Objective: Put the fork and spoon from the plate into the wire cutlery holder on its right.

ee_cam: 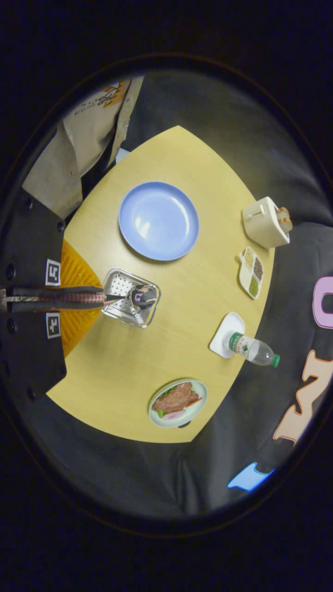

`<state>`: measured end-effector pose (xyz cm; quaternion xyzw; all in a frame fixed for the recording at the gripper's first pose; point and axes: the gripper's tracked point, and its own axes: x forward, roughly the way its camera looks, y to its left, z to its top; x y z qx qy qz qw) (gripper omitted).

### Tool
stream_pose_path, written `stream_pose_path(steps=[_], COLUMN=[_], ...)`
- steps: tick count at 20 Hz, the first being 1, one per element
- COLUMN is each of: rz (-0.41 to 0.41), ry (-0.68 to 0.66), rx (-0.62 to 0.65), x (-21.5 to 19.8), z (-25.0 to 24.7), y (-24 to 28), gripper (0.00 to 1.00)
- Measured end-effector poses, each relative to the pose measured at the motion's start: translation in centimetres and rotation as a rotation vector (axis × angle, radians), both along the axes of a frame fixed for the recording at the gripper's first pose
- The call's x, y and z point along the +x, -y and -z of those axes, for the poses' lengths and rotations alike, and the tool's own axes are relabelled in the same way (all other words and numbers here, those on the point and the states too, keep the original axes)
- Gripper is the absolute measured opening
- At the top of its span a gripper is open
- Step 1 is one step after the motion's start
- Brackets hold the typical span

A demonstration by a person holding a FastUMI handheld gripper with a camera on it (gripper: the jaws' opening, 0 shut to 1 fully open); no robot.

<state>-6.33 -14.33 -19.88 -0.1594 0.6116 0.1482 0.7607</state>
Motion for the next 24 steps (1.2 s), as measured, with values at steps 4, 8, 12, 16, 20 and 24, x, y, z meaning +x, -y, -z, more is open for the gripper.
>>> stream_pose_path(steps=[4, 8, 12, 16, 20, 24], rz=[-0.009, -0.018, -0.003, 0.014, 0.078, 0.144], ry=[-0.049, -0.078, -0.060, -0.031, 0.040, 0.244], rx=[-0.014, -0.037, -0.026, 0.010, 0.057, 0.140], x=[0.0, 0.0, 0.8, 1.1, 1.5, 3.2], z=[1.6, 3.2, 3.6, 3.2, 2.3, -0.5], y=[0.4, 0.5, 0.0, -0.9, -1.7, -3.8], gripper=[0.07, 0.09, 0.23, 0.60, 0.98, 0.98])
